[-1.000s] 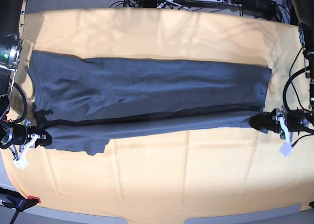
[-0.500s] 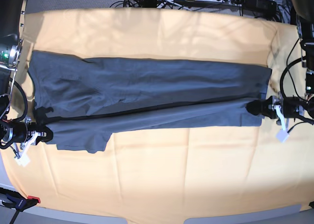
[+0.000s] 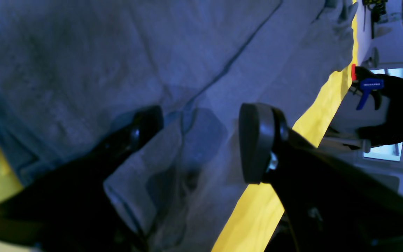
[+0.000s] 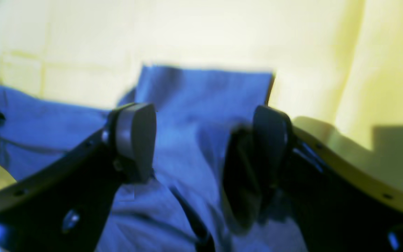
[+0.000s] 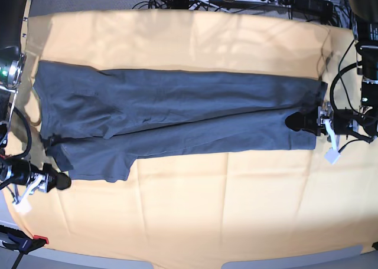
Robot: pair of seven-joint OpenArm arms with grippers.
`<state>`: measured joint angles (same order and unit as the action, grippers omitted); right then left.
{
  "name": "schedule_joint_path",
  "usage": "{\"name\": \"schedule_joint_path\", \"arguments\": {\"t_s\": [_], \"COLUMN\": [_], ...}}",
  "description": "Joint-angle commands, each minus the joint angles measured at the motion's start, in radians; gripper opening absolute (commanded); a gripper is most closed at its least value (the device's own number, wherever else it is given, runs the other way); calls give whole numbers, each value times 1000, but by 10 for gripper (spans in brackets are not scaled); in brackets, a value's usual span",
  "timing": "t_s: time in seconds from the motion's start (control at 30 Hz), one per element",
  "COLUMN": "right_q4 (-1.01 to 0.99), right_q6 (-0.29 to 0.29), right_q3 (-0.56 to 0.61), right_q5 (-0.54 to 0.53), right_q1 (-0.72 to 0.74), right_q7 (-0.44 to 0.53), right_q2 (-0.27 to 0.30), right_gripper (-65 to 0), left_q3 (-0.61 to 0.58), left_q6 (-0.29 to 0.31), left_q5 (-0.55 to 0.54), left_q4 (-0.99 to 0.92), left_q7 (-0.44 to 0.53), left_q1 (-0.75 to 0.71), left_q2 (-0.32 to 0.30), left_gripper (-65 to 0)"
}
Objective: Fold the T-shirt properly
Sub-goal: 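Lower the folded hem and release it with both grippers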
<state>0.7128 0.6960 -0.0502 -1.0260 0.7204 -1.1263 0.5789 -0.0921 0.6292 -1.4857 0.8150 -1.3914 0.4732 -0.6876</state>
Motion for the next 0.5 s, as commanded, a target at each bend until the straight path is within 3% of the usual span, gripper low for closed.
{"name": "schedule_joint_path", "arguments": {"t_s": [0.0,0.17,0.37,0.47], "right_q4": [15,13,11,11], "right_q6": [2,-12,-111,-223], "right_q3": [-7,-6,-7,-7], "right_q5": [-9,249,406,483], "right_q1": [37,29,-4,-21], "right_q7": [28,181,304,380], "right_q2": [5,-70,-119,-122], "right_gripper": [-199,-199,-199,-200], "left_q3": [8,8,8,8], "left_q6": [2,2,2,2], "left_q5": [2,2,2,2], "left_q4": [11,10,10,10], "left_q7": [-5,-5,-5,-5], "left_q1": [20,20,20,20], "left_q2": [-22,-21,-22,-22], "left_gripper": [-277,-277,-277,-277]}}
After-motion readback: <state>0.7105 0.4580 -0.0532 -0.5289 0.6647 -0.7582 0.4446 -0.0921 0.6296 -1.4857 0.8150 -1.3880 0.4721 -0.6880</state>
